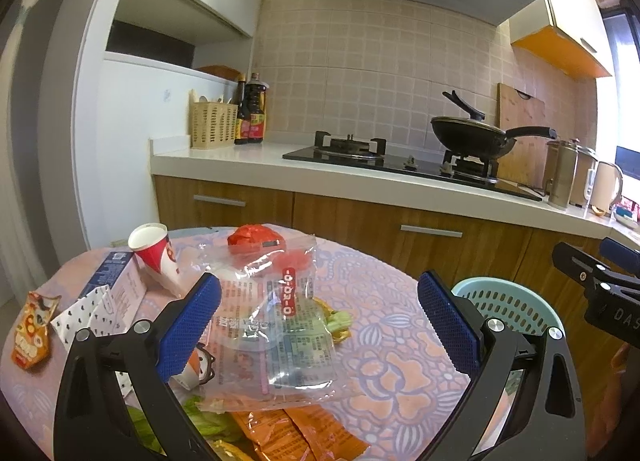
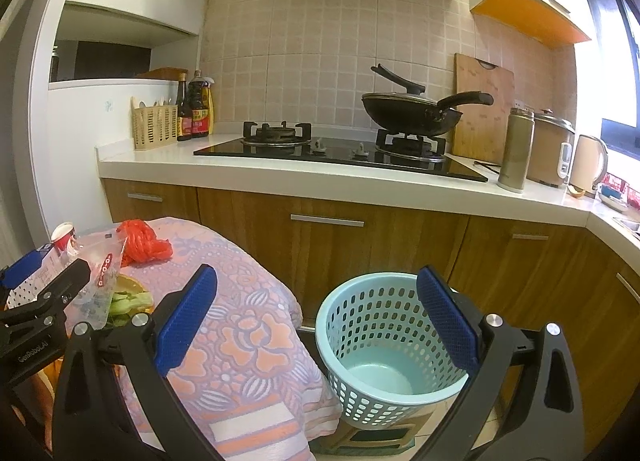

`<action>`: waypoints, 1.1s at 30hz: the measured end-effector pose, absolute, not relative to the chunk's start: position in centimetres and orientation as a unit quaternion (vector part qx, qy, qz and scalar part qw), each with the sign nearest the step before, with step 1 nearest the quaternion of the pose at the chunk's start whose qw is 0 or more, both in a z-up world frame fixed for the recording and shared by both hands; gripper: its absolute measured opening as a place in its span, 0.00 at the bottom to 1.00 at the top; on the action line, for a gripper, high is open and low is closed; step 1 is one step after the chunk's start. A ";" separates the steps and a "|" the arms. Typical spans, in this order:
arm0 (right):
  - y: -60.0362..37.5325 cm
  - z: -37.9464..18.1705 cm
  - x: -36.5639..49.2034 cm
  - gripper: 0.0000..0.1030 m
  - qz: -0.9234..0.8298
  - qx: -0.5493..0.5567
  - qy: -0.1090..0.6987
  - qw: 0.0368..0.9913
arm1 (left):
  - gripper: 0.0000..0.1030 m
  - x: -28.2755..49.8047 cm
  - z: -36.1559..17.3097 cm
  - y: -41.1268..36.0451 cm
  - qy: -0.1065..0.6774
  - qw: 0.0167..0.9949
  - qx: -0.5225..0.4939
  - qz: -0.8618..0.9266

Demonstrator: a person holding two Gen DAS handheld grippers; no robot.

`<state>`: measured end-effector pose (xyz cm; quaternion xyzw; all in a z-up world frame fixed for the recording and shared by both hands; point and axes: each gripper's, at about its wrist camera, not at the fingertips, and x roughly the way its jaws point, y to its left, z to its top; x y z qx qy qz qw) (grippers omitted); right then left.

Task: Collect trash

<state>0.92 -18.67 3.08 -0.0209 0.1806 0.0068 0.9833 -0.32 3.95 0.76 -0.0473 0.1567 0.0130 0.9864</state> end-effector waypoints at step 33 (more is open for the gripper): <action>-19.6 7.0 -0.5 0.86 0.003 -0.007 0.148 0.989 | 0.93 -0.5 0.5 3.6 0.155 0.987 -0.038 0.022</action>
